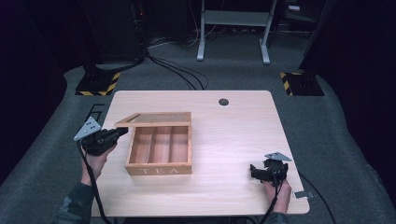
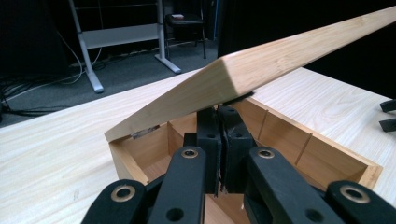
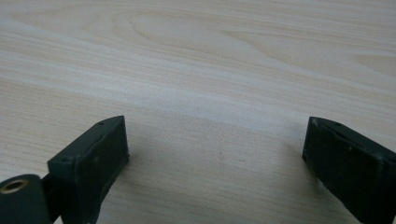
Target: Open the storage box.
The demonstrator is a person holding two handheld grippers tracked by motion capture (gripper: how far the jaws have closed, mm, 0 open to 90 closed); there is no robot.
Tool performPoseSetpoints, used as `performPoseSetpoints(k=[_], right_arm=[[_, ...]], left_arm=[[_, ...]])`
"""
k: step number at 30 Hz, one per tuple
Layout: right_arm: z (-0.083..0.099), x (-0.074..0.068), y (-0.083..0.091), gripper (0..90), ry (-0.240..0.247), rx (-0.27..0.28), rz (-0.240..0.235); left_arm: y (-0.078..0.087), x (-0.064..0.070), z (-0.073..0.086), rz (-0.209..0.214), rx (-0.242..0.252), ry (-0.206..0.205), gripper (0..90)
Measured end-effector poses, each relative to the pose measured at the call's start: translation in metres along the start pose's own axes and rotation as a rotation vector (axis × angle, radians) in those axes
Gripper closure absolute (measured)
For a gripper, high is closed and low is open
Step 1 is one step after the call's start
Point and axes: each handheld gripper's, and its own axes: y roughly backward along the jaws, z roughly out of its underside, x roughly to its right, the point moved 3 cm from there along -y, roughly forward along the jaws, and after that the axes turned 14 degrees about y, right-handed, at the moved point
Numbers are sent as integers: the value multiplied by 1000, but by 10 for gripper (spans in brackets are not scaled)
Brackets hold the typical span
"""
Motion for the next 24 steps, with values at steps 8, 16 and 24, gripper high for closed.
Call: performPoseSetpoints(k=[8,16,24], right_arm=[[0,0,0,64,0,1,0],[0,0,0,65,-1,1,2],[0,0,0,64,-1,0,2]], left_arm=[[-6,0,-8,7,-13,0,878],[-10,-4,-16,9,-23,6,878],[-15,-6,-23,10,-28,6,878]])
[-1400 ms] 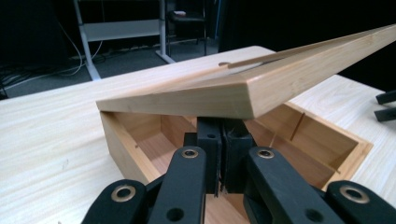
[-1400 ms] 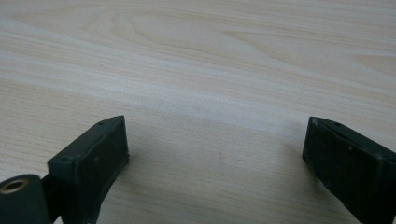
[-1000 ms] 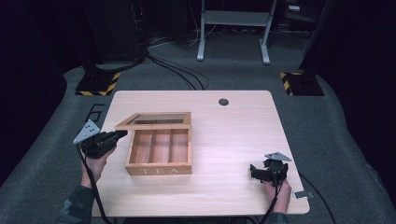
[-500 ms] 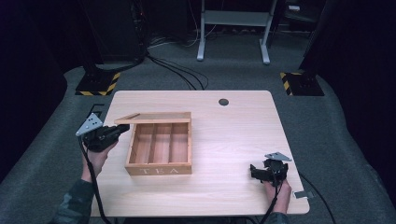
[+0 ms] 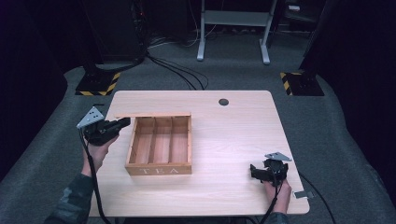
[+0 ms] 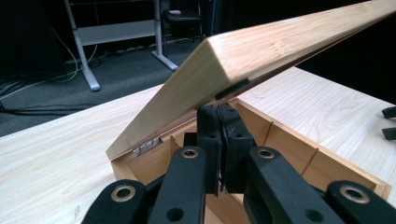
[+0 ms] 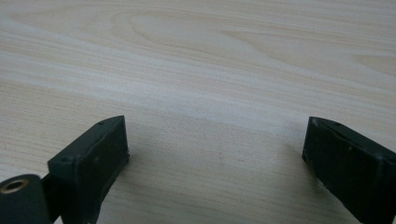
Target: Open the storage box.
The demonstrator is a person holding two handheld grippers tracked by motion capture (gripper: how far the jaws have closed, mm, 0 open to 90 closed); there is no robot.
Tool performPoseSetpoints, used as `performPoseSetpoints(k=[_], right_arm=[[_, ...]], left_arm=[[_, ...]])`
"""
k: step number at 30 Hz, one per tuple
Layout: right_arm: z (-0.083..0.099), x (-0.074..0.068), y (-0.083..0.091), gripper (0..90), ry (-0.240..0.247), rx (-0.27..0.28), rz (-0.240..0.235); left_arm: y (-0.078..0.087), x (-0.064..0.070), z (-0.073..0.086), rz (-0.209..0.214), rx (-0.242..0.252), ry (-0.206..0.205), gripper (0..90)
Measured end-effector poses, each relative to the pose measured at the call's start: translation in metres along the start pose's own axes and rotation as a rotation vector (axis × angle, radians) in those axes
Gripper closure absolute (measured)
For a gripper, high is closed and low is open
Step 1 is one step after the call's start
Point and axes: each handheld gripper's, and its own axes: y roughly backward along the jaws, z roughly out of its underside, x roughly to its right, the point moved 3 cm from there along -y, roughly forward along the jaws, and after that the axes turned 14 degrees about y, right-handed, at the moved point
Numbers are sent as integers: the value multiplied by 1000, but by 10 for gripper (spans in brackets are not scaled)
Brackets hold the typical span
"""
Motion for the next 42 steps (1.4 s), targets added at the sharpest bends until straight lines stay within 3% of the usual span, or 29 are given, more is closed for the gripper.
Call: performPoseSetpoints(k=[5,10,42], right_arm=[[0,0,0,64,0,0,0],[0,0,0,64,-1,0,0],[0,0,0,65,-2,1,0]], left_arm=[[-4,2,-5,6,1,6,878],[-10,6,-10,7,-15,-17,878],[-22,-7,-41,-20,-7,-7,877]])
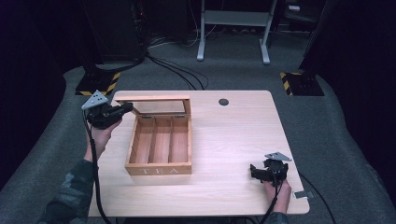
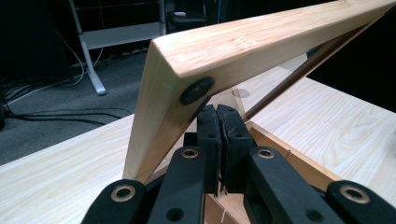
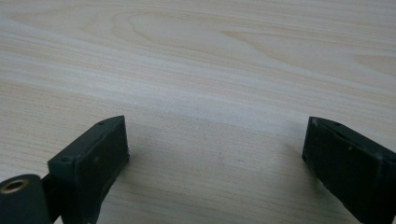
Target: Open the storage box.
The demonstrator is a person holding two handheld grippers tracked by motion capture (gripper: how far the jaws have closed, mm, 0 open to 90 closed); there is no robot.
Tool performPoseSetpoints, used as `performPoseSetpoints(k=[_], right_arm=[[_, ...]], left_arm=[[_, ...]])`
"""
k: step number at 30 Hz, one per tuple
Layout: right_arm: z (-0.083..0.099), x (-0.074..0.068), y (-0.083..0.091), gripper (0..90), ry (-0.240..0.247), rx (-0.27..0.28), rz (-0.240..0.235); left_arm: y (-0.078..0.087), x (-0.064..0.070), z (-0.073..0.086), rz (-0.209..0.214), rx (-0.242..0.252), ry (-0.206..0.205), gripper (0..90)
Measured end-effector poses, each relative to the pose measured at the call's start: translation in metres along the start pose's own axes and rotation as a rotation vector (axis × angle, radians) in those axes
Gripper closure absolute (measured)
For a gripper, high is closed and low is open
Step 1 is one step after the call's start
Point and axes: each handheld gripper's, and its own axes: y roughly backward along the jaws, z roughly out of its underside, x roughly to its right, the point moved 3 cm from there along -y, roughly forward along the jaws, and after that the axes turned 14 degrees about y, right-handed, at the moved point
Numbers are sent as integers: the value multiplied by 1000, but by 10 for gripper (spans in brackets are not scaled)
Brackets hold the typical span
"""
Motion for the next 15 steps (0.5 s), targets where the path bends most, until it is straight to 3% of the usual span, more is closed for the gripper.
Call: performPoseSetpoints(k=[15], right_arm=[[0,0,0,65,0,0,0]], left_arm=[[0,0,-3,-4,1,-5,876]])
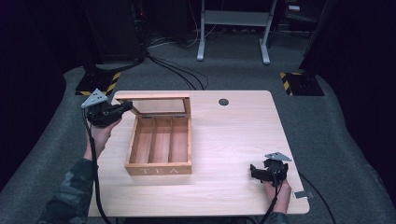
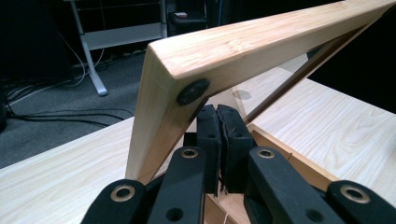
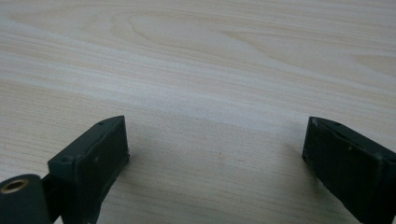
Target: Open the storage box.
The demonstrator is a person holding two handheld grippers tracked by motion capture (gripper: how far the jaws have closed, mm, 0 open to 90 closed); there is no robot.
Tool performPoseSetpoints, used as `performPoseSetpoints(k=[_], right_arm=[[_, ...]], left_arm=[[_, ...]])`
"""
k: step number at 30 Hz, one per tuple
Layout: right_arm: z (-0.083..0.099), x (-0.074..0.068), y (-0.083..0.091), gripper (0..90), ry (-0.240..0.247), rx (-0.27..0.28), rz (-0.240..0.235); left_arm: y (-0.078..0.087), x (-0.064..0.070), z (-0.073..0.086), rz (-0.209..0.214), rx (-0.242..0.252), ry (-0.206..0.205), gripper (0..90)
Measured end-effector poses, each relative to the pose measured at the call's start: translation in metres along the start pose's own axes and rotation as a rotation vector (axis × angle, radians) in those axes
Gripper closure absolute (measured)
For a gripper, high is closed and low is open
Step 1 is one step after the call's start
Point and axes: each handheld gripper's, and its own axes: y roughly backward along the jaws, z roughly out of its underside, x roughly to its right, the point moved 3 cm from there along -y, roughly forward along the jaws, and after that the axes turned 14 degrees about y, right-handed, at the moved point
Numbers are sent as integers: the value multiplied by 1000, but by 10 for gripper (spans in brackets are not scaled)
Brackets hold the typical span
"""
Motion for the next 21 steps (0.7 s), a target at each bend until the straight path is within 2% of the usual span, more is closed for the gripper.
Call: performPoseSetpoints(k=[21], right_arm=[[0,0,0,65,0,0,0]], left_arm=[[-1,0,0,3,1,-2,876]])
